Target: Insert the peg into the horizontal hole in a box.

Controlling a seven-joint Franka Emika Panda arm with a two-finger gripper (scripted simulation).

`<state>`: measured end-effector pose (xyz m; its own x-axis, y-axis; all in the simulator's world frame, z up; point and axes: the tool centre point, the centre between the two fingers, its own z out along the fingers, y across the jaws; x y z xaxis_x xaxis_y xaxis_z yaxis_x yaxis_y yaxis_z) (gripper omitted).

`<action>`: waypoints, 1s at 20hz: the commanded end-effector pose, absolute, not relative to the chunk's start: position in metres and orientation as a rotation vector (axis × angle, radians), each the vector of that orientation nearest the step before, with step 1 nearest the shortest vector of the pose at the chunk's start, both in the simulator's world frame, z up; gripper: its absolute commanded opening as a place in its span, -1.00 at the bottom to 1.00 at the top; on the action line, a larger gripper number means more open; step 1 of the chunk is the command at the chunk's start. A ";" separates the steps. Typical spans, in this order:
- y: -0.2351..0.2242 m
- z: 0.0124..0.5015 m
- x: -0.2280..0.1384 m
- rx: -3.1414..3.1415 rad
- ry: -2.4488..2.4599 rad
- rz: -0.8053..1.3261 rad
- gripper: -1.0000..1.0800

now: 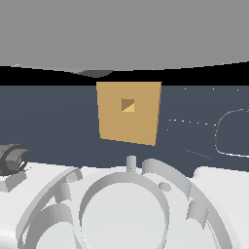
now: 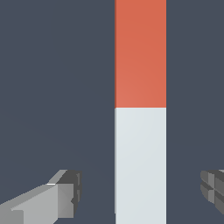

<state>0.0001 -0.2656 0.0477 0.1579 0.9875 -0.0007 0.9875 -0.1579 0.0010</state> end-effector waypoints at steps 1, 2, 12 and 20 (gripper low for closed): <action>-0.265 0.034 -0.001 2.391 2.039 -0.001 0.92; -0.265 0.029 -0.001 2.390 2.039 0.000 0.92; -0.266 0.018 0.001 2.390 2.039 0.000 -1.00; -0.266 0.018 0.001 2.390 2.039 0.000 -1.00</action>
